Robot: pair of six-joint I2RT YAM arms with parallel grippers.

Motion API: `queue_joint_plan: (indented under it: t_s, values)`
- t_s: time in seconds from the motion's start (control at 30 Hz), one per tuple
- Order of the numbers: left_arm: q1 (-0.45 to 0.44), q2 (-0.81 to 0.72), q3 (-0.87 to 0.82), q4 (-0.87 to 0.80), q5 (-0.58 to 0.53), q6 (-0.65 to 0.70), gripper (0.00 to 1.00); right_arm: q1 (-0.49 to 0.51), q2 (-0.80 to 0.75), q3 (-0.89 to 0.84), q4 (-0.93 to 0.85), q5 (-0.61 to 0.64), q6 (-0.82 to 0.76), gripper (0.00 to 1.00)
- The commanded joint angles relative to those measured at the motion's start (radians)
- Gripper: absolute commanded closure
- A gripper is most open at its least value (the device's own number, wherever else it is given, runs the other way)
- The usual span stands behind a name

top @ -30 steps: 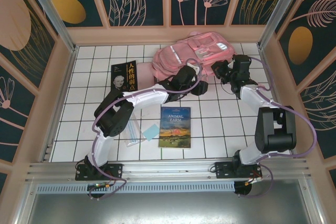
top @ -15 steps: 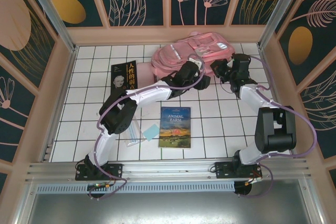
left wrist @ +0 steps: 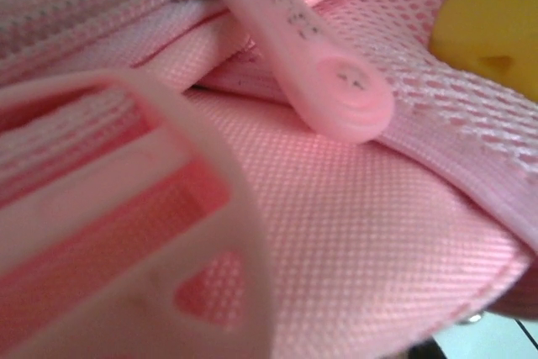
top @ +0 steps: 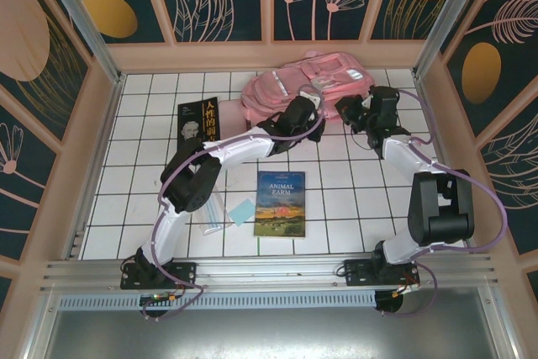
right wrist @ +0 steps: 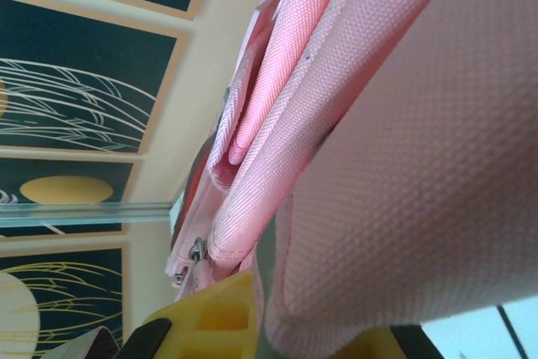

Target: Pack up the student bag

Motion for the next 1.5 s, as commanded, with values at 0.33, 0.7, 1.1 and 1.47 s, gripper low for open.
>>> queue_joint_plan:
  t_s: [0.33, 0.7, 1.1, 1.47]
  values:
    - [0.071, -0.17, -0.135, 0.029, 0.372, -0.055, 1.0, 0.018, 0.022, 0.09, -0.119, 0.065, -0.152, 1.0]
    - [0.092, -0.066, 0.008, -0.272, 0.403, -0.097, 1.0, 0.012, 0.026, 0.095, -0.161, 0.205, -0.239, 1.0]
    - [0.116, -0.128, -0.188, -0.483, 0.297, -0.064, 1.0, -0.04, 0.049, 0.034, -0.038, 0.227, -0.267, 1.0]
    - [0.255, -0.206, -0.281, -0.507, 0.217, 0.041, 1.0, -0.156, 0.068, 0.018, 0.007, 0.2, -0.343, 1.0]
